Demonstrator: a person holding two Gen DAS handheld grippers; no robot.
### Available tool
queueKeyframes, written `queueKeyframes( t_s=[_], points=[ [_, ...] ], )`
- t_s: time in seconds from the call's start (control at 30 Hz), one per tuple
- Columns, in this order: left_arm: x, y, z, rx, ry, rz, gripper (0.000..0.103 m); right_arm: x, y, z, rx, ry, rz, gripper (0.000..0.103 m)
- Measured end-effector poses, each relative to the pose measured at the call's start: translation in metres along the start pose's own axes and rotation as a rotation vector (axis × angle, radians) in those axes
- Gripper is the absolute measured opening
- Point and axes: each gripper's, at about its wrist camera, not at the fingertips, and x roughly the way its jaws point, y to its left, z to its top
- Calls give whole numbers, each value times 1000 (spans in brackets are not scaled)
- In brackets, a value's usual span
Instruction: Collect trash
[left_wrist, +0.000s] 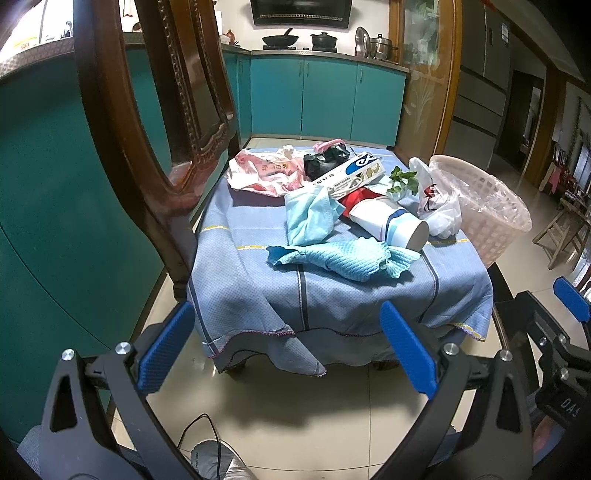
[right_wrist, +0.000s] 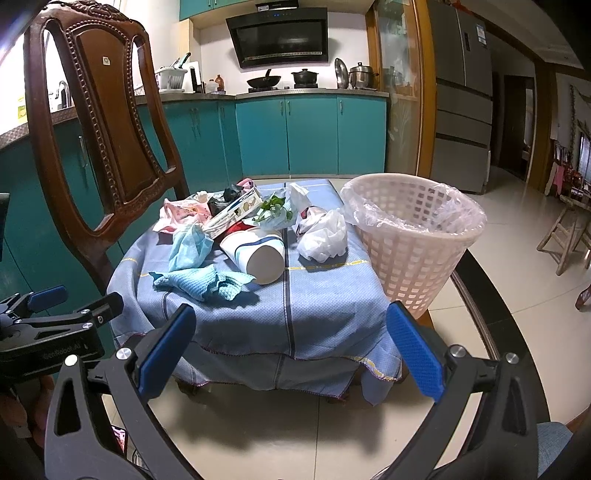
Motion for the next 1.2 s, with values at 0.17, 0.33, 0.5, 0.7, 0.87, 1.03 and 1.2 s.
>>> queueKeyframes(
  t_s=[0.17,0.33,0.5,0.7,0.87,1.03,1.2],
  points=[
    [1,4,2,-2,2,0,100,0,0,0,-3,1,-1,100],
    [-1,0,-1,-1,-1,1,100,0,0,0,-2,1,0,100],
    [0,2,0,-1,2,1,100,0,0,0,-3,0,-1,100],
    [-1,-1,-1,1,0,0,100,-1,-1,0,-5,-2,-3,100],
    [-3,0,-1,1,3,0,100,-1,-2,0,-3,-2,-7,100],
    [-1,0,-2,-1,3,1,100,-1,-2,0,-3,-1,-8,100],
    [-1,-2,-3,2,4,3,100,-1,-2,0,-3,-2,-8,100]
  ],
)
